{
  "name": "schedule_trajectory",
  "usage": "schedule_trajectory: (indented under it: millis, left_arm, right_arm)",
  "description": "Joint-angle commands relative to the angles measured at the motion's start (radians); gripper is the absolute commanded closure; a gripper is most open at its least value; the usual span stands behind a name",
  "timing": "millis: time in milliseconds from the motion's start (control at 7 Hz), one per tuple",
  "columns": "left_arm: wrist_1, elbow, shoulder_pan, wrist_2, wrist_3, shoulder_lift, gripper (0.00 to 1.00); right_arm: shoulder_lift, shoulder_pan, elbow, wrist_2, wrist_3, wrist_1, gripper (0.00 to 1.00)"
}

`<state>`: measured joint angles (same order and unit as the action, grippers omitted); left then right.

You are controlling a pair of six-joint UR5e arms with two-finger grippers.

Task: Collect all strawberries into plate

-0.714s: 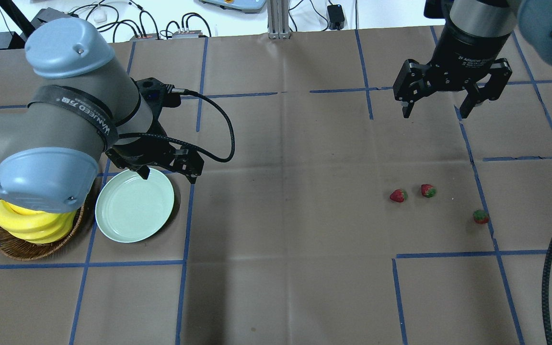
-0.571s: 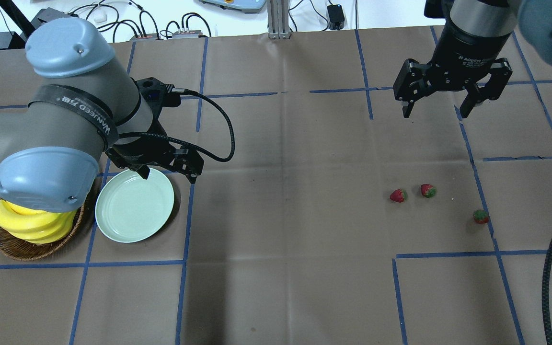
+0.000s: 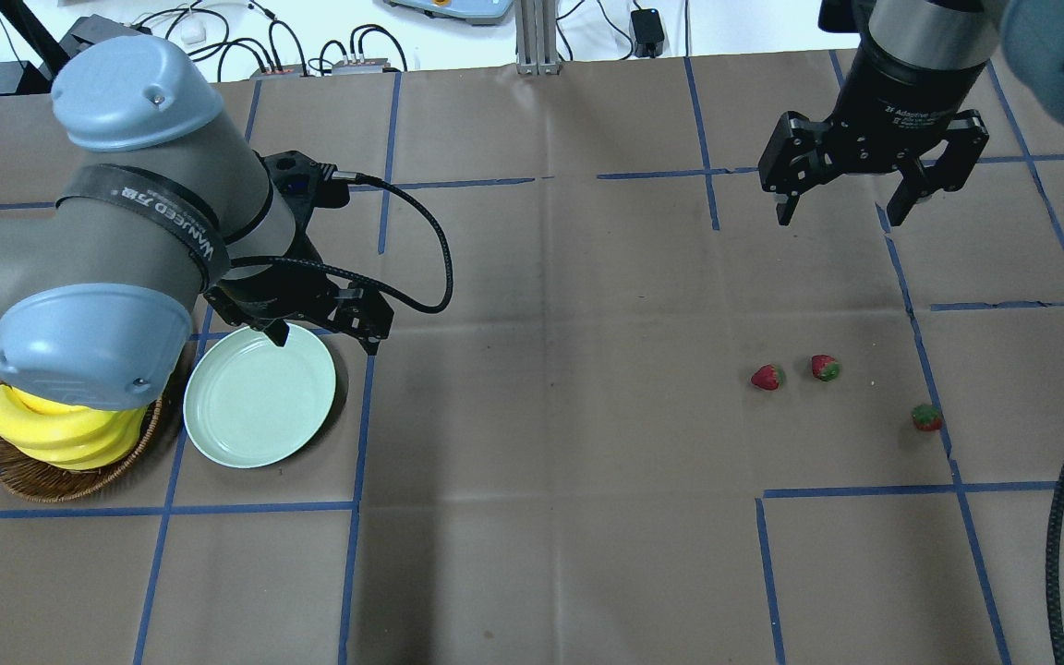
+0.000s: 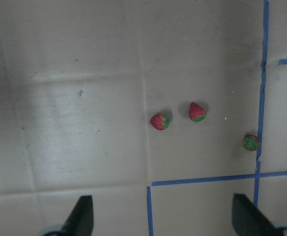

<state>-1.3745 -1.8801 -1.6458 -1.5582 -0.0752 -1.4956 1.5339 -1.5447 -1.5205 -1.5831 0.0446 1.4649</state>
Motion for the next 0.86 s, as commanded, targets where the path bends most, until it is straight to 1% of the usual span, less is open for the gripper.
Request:
schedule_trajectory:
  millis: [0,143,286,571,714]
  left_arm:
    - [0.002,-0.001,0.001,0.001,-0.002,-0.011,0.0]
    - [0.002,-0.001,0.0,0.001,-0.006,-0.021,0.0]
    - [0.002,0.004,0.001,0.0,-0.006,-0.021,0.0]
    - [0.0,0.01,0.001,-0.002,-0.006,-0.017,0.0]
    - [0.002,0.004,0.001,-0.002,-0.006,-0.021,0.0]
  right_arm:
    - [0.0,0.0,-0.006,-0.003,-0.002,-0.001,0.0]
    - [0.0,0.008,-0.042,-0.002,-0.015,0.005,0.0]
    - [0.0,0.009,-0.099,-0.008,-0.015,0.075,0.0]
    - [-0.001,0.009,-0.244,-0.015,-0.017,0.263,0.0]
    - [-0.009,0.012,-0.338,-0.012,-0.017,0.372,0.0]
